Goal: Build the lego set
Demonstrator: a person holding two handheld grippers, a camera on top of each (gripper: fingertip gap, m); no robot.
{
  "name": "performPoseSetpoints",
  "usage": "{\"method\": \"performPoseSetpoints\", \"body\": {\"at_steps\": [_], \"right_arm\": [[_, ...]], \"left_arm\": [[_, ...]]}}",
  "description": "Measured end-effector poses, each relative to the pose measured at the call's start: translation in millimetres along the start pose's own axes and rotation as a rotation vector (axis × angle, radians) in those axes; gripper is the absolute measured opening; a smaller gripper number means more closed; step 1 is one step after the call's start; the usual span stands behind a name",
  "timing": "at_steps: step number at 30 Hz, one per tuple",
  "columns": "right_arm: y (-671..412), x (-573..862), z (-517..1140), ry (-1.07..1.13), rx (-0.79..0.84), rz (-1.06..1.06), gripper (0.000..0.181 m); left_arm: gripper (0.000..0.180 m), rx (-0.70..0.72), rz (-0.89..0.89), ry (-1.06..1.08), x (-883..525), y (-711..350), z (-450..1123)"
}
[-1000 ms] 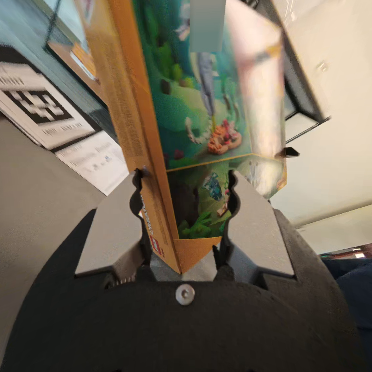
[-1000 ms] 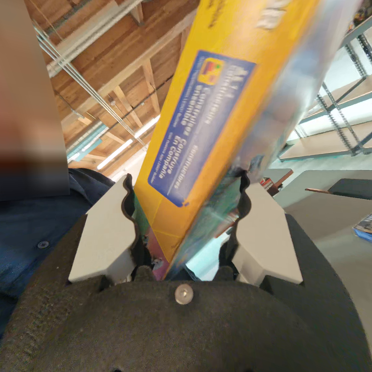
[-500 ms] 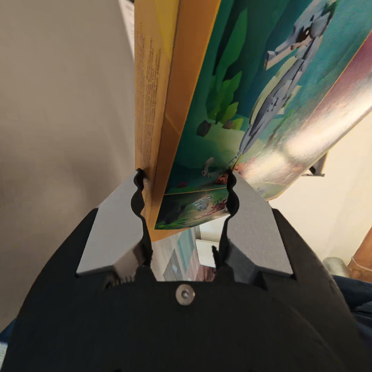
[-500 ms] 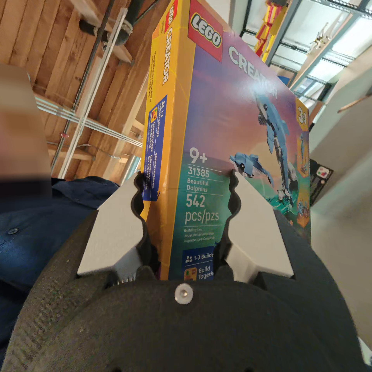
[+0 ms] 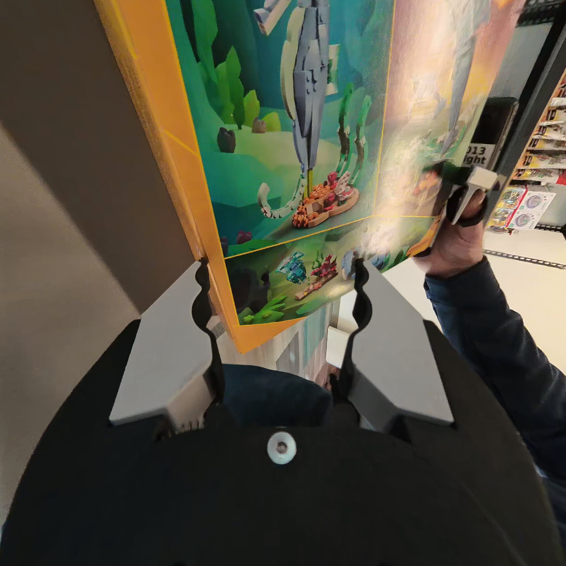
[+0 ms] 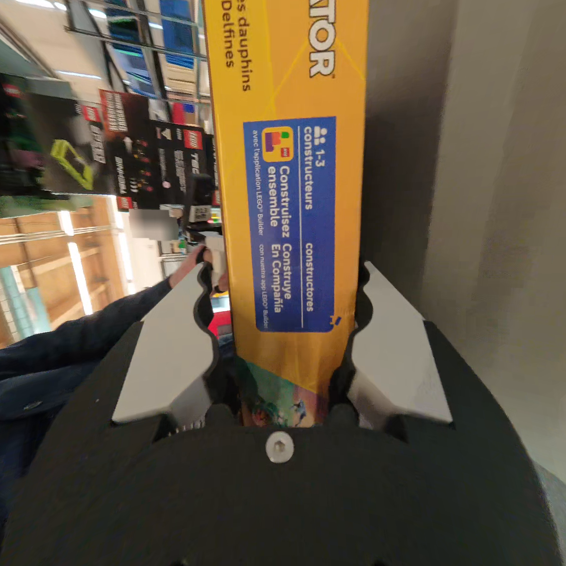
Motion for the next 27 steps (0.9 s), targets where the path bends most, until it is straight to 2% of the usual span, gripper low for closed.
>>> {"method": "performPoseSetpoints", "body": {"at_steps": [3,6,8,9,12,14,17,20,24,27], "right_arm": [[2.0,7.5,-0.8,0.127,0.004,0.004,0.091],[2.1,21.0,-8.3,0.315,0.032,0.002,0.115],[2.0,21.6,-13.6,0.376,0.046,-0.027,0.109],[-0.6,15.6,-16.7,0.348,0.077,-0.025,0.101],[-11.5,-13.0,-27.0,0.319,0.145,-0.081,0.101],[-21.3,-46.9,-29.3,0.244,0.196,-0.135,0.1],[-36.9,-110.5,-26.2,0.128,0.263,-0.241,0.099],[-51.5,-182.5,-14.5,0.015,0.294,-0.369,0.1],[-65.7,-281.7,8.1,-0.118,0.309,-0.552,0.104],[-67.4,-353.3,27.1,-0.207,0.313,-0.688,0.107]], "left_arm": [[0.076,0.03,0.034,-0.021,8.7,-8.9,-7.0],[0.076,0.005,0.092,-0.044,19.1,-12.2,-8.7],[0.076,-0.038,0.126,-0.046,28.7,-7.8,-7.4],[0.075,-0.054,0.131,-0.03,35.8,-4.7,-7.1],[0.074,-0.113,0.193,0.018,66.1,8.8,-7.5],[0.072,-0.16,0.248,0.127,102.0,21.4,-8.3],[0.07,-0.252,0.451,0.258,169.8,43.3,-19.1],[0.068,-0.269,0.695,0.375,248.0,56.4,-51.8],[0.067,-0.167,0.973,0.507,347.5,64.2,-128.9],[0.066,-0.007,1.153,0.516,399.4,64.6,-204.1]]}}
Point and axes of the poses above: each gripper's, where its closed fingertips meet, z out along the fingers, y out of its underside, x = y × z across the jaws, the point moved 7 cm from there along -z, back along the fingers, and after that the axes turned 1 degree about y, right-handed, at the moved point
